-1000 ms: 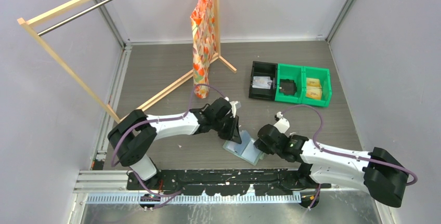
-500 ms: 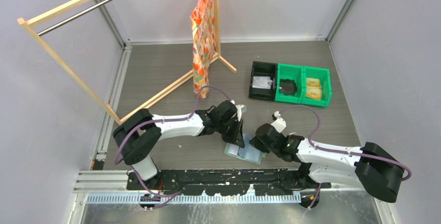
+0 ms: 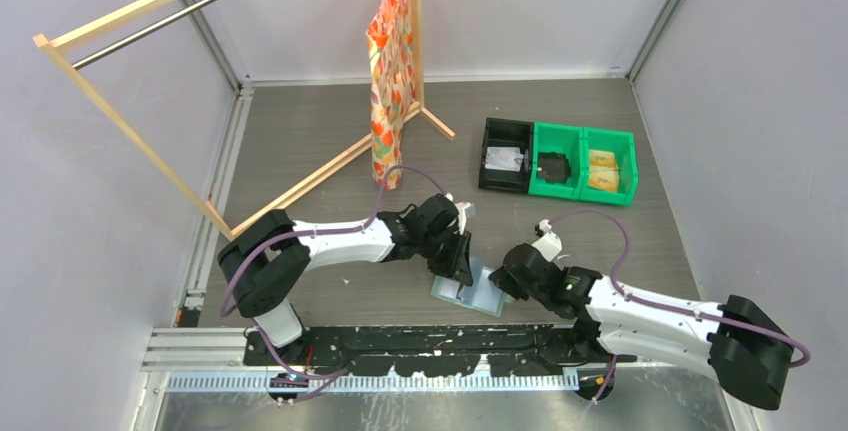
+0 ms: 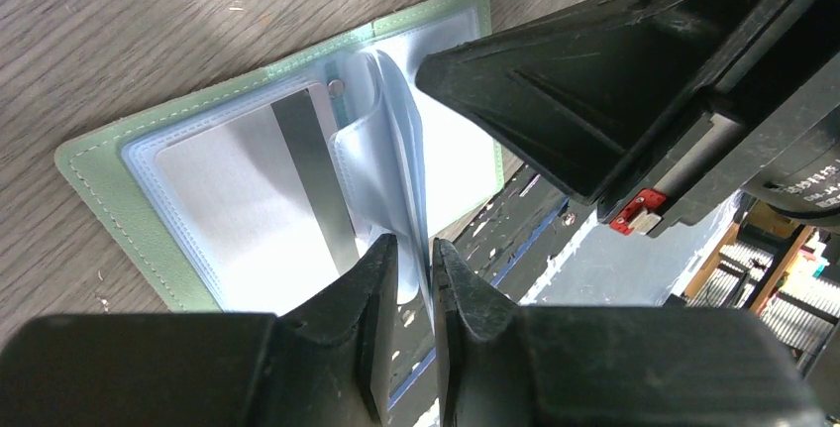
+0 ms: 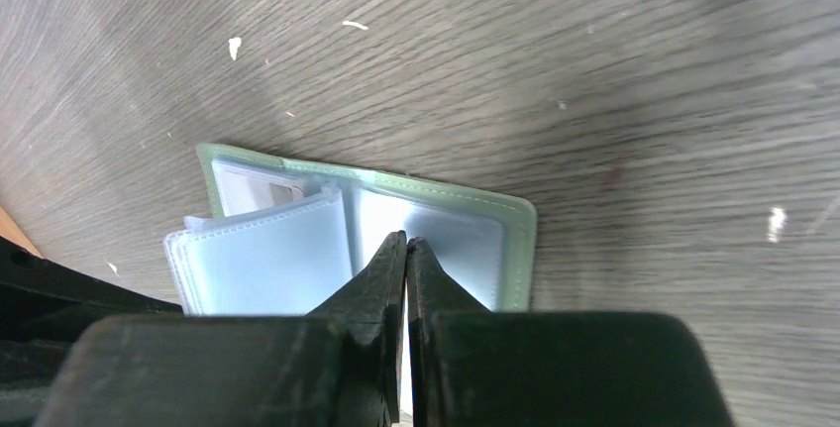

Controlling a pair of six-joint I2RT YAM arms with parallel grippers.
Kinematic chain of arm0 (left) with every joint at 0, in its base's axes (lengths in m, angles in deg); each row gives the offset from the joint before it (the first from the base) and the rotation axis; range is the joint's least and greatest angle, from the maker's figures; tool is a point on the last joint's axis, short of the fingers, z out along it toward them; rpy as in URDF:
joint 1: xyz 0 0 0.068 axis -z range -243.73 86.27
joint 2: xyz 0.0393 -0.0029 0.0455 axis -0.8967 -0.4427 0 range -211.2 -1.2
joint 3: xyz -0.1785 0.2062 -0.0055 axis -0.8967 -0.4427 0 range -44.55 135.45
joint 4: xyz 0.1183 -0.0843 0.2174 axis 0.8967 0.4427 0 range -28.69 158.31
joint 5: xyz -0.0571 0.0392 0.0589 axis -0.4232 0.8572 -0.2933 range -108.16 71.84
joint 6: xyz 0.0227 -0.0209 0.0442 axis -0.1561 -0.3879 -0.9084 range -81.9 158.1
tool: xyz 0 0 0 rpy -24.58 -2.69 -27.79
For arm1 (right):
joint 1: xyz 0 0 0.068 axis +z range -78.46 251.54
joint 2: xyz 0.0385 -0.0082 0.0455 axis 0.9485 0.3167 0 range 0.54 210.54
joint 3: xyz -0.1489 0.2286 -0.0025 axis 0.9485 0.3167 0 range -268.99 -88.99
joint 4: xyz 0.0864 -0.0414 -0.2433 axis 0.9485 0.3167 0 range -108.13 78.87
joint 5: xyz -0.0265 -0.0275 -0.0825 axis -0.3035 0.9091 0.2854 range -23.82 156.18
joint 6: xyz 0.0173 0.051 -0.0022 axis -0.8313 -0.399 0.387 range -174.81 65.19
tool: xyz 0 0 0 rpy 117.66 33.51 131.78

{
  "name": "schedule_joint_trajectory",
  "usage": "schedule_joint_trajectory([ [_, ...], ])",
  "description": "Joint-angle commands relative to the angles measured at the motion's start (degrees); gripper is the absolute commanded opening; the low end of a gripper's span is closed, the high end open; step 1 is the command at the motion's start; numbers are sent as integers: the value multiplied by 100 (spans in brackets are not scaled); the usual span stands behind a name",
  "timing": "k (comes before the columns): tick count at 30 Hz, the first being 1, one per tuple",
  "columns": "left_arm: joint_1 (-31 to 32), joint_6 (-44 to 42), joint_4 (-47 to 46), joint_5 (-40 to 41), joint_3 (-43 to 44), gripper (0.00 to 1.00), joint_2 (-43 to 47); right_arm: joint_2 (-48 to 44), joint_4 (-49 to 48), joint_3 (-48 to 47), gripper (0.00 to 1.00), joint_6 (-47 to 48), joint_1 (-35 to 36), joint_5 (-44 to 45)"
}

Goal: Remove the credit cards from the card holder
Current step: Remove the credit card from the card holder.

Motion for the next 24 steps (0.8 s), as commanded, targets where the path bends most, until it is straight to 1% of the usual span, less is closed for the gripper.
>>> schedule_joint_trajectory([
  [1, 27, -24, -136, 55, 98, 21, 250, -500, 749, 126, 6, 3, -29, 189],
  [3, 27, -2, -201, 8, 86, 21, 239, -754, 766, 143, 7, 47, -37, 180],
  [6, 27, 79, -461, -127, 3, 21, 254, -1233, 848, 60, 13, 257, -29, 206],
  [8, 27, 100, -529, -185, 5, 21, 242, -1444, 899, -23, 23, 344, -32, 230],
  [10, 25, 93, -513, -197, 28, 21, 216, -1545, 963, -126, 39, 362, -35, 236],
  [12, 27, 84, -506, -210, 47, 21, 216, -1519, 1099, -317, 46, 379, -47, 217],
  [14, 27, 84, -515, -250, 54, 21, 212, -1393, 1116, -432, 48, 369, -91, 110],
  [17, 27, 52, -494, -334, 78, 21, 170, -1227, 1069, -463, 49, 133, -113, 43],
  [20, 35, 1, -500, -479, 82, 21, 116, -1393, 1200, -435, 49, -216, -117, 244],
  [24, 52, -4, -499, -526, 78, 21, 46, -1647, 1108, -466, 50, -207, -130, 319],
])
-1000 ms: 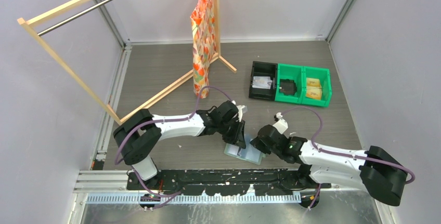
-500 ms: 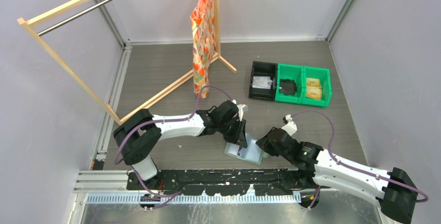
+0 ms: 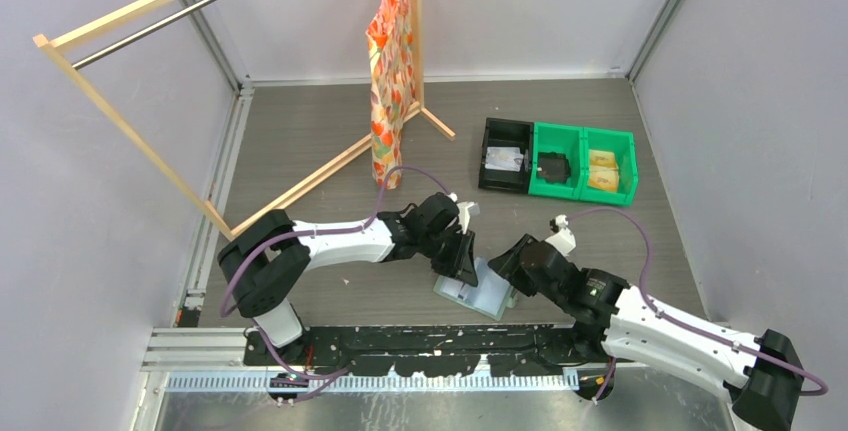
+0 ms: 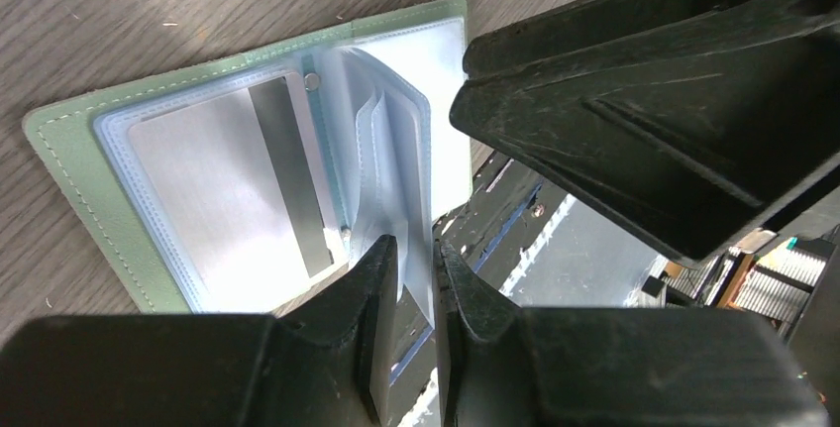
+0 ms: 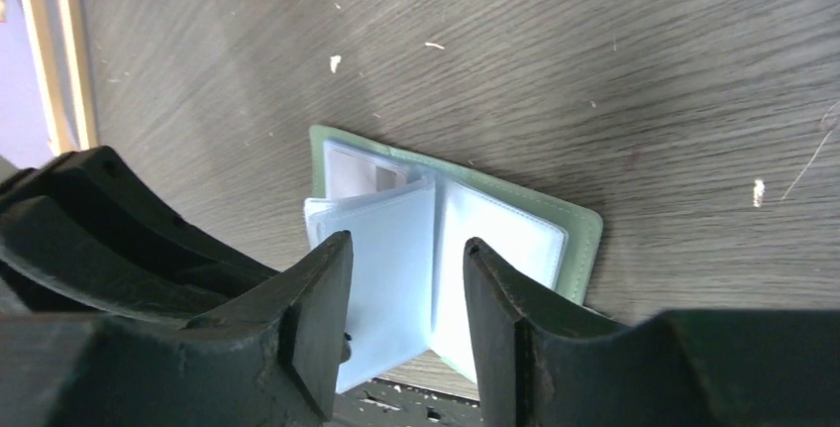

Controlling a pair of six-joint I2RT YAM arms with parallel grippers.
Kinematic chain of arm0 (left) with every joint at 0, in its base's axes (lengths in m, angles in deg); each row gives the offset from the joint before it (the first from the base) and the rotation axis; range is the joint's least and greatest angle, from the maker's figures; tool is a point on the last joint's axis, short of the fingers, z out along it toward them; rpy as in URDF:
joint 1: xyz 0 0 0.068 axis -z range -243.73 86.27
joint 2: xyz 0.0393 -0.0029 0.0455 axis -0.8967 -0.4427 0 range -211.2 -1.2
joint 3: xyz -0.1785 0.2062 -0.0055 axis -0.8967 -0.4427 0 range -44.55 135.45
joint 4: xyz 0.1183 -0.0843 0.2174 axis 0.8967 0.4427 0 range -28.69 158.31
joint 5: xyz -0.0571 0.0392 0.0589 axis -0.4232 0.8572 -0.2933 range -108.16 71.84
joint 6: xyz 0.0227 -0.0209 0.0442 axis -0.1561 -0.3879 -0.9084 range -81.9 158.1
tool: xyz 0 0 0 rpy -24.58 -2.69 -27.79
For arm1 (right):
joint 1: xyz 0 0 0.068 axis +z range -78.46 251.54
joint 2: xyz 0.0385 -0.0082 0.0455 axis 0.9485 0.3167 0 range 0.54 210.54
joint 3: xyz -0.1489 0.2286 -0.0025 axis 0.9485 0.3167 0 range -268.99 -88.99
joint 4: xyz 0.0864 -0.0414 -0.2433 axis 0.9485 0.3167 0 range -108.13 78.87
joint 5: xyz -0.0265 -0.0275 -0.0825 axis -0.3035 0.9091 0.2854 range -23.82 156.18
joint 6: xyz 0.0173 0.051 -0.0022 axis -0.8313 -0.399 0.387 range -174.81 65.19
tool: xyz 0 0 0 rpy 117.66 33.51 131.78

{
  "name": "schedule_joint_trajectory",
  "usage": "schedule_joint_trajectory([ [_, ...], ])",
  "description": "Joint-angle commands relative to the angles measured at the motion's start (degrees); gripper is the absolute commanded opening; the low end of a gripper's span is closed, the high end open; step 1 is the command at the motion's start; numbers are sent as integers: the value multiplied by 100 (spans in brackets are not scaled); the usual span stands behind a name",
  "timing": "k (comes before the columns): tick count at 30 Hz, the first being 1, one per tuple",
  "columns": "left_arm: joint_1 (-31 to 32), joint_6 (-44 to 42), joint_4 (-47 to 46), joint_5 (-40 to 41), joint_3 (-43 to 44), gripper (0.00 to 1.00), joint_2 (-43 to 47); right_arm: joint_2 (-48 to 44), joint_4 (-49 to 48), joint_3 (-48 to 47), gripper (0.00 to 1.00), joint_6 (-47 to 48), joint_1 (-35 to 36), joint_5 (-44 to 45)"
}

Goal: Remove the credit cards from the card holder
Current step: Remove the credit card from the card holder.

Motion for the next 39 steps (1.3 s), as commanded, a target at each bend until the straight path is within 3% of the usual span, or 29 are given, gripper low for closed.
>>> schedule_joint_trajectory([
  [1, 51, -43, -224, -210, 84, 21, 32, -203, -52, -235, 52, -137, -31, 202],
  [8, 54, -34, -226, -205, 172, 21, -52, 251, -117, -465, 55, 105, -29, 71],
  [24, 53, -43, -236, -224, 181, 21, -107, 203, -257, -332, 53, 181, -24, -25],
  [39, 53, -35, -247, -237, 179, 21, -117, 791, -566, -292, 52, 450, -25, -358],
])
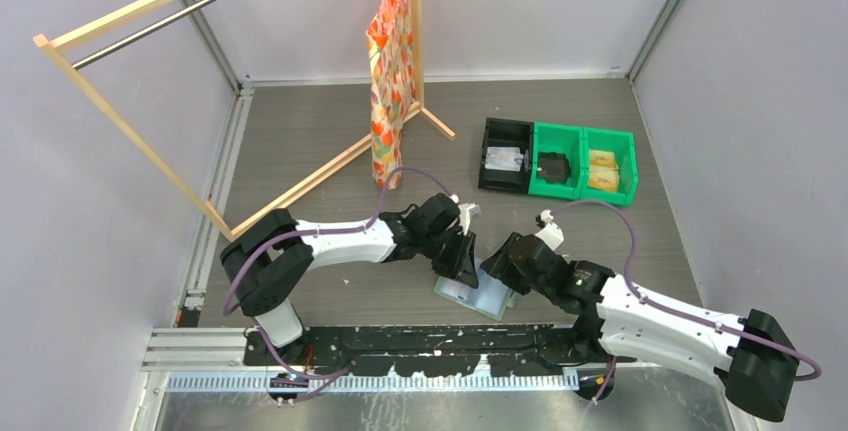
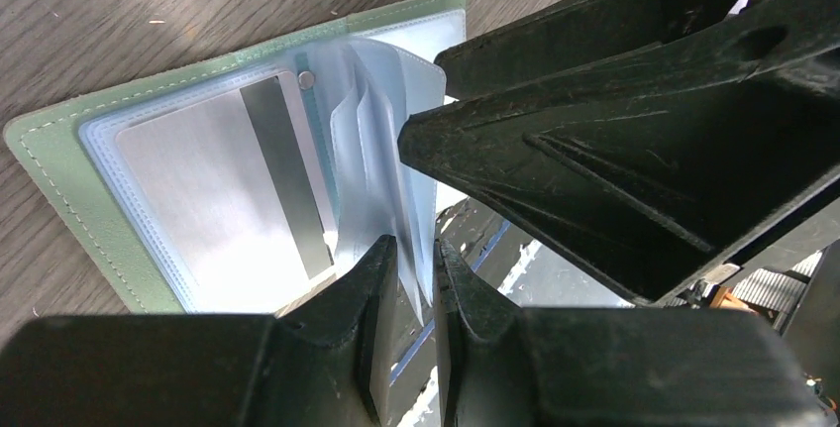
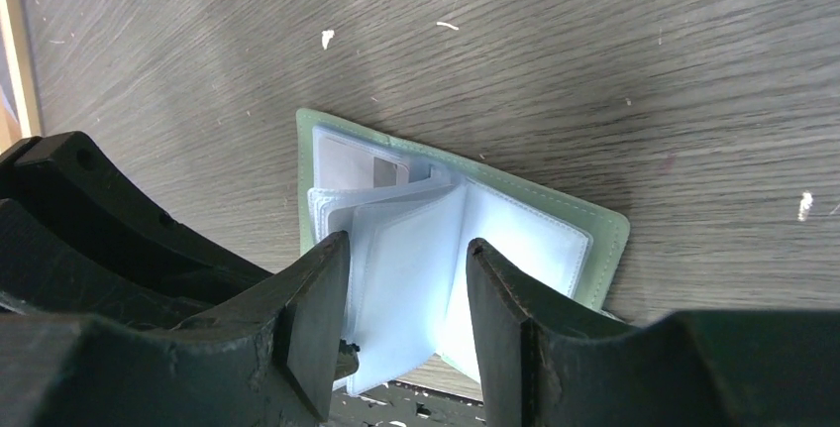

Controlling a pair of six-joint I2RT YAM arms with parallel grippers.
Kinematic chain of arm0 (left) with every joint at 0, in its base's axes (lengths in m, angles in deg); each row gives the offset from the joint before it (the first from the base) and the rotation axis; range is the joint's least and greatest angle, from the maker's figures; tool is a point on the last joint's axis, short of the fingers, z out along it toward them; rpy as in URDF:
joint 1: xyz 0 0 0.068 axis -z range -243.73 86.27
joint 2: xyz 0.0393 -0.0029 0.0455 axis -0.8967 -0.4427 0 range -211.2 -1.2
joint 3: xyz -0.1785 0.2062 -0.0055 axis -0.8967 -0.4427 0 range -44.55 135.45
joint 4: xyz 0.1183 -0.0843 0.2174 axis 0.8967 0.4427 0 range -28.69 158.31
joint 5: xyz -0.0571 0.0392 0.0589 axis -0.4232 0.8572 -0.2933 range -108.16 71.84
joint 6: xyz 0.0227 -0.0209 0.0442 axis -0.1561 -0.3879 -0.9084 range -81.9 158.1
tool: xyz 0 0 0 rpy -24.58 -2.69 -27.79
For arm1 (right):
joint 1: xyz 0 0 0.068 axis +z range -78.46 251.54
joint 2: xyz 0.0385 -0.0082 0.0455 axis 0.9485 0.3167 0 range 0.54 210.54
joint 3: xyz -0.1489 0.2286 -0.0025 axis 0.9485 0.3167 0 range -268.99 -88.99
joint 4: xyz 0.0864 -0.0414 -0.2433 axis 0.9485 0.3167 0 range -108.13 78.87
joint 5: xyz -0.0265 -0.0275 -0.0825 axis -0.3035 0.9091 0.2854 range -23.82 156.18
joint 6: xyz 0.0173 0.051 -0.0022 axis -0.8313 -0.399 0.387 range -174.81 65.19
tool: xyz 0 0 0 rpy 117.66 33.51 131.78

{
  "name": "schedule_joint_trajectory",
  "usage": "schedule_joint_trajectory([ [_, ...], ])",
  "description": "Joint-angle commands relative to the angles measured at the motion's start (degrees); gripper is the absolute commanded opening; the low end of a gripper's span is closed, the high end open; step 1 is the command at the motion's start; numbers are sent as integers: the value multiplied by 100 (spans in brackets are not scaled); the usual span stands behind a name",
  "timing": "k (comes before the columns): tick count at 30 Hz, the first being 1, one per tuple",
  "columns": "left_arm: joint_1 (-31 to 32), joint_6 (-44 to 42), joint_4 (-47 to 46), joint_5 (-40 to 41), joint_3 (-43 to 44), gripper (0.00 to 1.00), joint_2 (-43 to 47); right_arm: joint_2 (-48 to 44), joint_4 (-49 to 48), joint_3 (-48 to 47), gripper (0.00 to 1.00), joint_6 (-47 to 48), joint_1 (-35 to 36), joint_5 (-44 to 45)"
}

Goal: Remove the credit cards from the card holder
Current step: Remove the credit card from the card holder.

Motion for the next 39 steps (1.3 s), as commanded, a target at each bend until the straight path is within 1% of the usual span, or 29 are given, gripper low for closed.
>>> schedule_joint_trajectory([
  [1, 38, -21, -211, -131, 183, 21, -52, 34, -303, -30, 52, 110, -2, -100],
  [8, 38, -39, -198, -131, 204, 21, -69, -243, -520, 57, 52, 163, -6, -176],
  [17, 38, -30, -177, -123, 205, 21, -81, 51, -498, 140, 51, 104, -4, -217],
  [23, 33, -46, -152, -114, 203, 21, -74, -116, -376, 202, 51, 34, -6, -152],
  [28, 38, -117, 17, -3, 254, 22, -62, -208, -453, 320, 52, -72, -10, -169],
  [33, 34, -152, 51, 4, 248, 23, -73, -391, -335, 278, 55, -75, -6, -135],
  [36, 38, -147, 42, 18, 229, 23, -124, -716, -265, 302, 59, -51, -3, -81],
  [39, 33, -106, -22, 10, 197, 23, -164, -983, -56, 304, 60, -76, -7, -5],
])
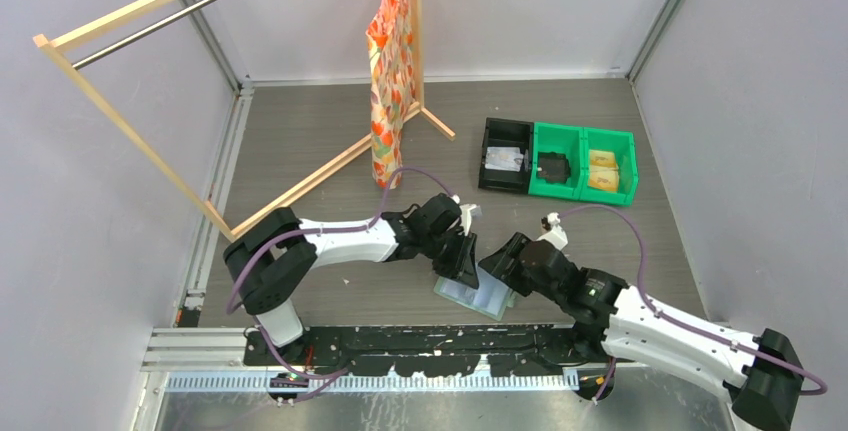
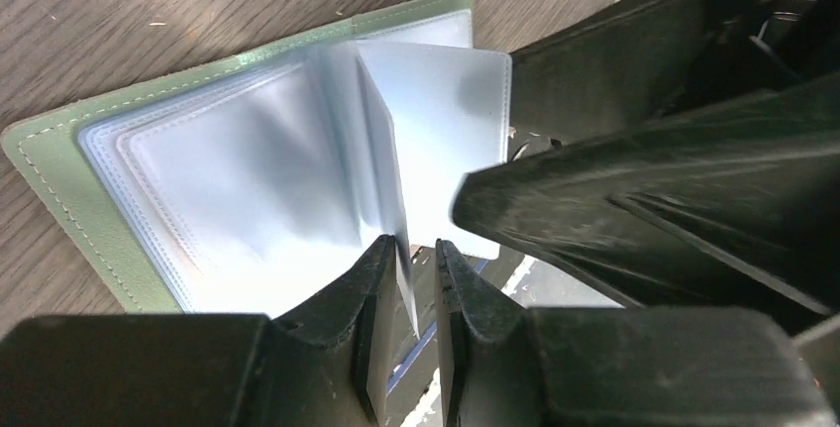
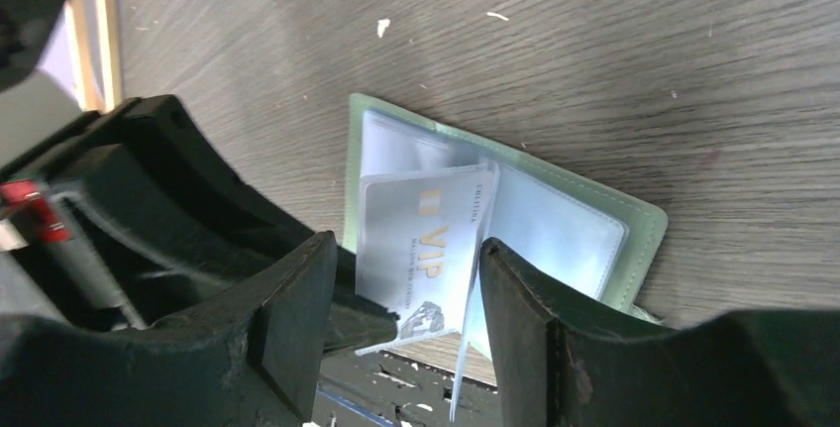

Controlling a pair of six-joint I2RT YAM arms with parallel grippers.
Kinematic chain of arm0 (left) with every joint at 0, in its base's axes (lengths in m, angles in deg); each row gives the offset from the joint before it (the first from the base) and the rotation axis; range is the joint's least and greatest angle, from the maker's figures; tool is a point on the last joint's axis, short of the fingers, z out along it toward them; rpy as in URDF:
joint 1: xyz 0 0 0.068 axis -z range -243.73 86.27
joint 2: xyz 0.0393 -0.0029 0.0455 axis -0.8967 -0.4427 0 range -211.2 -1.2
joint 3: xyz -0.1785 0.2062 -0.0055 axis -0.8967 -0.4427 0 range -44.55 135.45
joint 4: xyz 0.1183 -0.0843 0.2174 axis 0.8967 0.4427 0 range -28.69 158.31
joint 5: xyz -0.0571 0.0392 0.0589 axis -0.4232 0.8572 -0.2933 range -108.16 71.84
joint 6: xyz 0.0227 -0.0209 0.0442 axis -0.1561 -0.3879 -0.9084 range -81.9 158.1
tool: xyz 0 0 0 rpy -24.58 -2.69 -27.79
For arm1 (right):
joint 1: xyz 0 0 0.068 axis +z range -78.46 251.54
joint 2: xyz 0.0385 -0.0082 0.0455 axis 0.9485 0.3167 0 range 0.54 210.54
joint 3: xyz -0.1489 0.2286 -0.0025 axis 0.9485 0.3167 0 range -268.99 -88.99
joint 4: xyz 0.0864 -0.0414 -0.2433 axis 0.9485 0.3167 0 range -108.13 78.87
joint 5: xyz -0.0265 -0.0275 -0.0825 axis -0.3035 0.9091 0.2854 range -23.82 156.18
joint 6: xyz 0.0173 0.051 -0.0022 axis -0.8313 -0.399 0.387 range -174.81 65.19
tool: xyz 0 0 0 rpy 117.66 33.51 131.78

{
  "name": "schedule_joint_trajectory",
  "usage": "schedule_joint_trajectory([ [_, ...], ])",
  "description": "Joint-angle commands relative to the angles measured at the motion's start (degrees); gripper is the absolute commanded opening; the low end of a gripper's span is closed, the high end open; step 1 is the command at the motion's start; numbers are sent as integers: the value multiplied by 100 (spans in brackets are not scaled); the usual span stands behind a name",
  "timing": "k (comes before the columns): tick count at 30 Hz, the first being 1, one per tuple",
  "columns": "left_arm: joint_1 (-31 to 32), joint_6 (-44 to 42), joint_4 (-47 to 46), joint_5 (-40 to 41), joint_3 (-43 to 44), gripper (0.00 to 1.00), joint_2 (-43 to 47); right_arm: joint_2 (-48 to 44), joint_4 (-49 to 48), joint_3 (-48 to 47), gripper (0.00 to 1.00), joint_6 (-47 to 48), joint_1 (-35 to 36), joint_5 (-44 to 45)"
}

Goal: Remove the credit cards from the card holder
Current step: Remove the credit card from the card holder.

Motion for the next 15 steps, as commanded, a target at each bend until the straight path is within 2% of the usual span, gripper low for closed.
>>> schedule_joint_trajectory([
  [1, 35, -74, -62, 38, 142, 23, -103, -377, 295, -17, 60, -70, -6, 252],
  [7, 36, -72, -68, 29, 151, 22, -132, -615, 1276, -142, 59, -158, 2, 658],
  [9, 38, -75, -73, 29, 151, 22, -130, -698, 1631, -258, 54, -165, -9, 840],
  [11, 36, -81, -54, 50, 151, 22, -140, -797, 1593, -318, 44, -46, -1, 825],
  [15, 33, -139, 58, 160, 174, 22, -142, -628, 1368, -464, 37, 90, 3, 778],
])
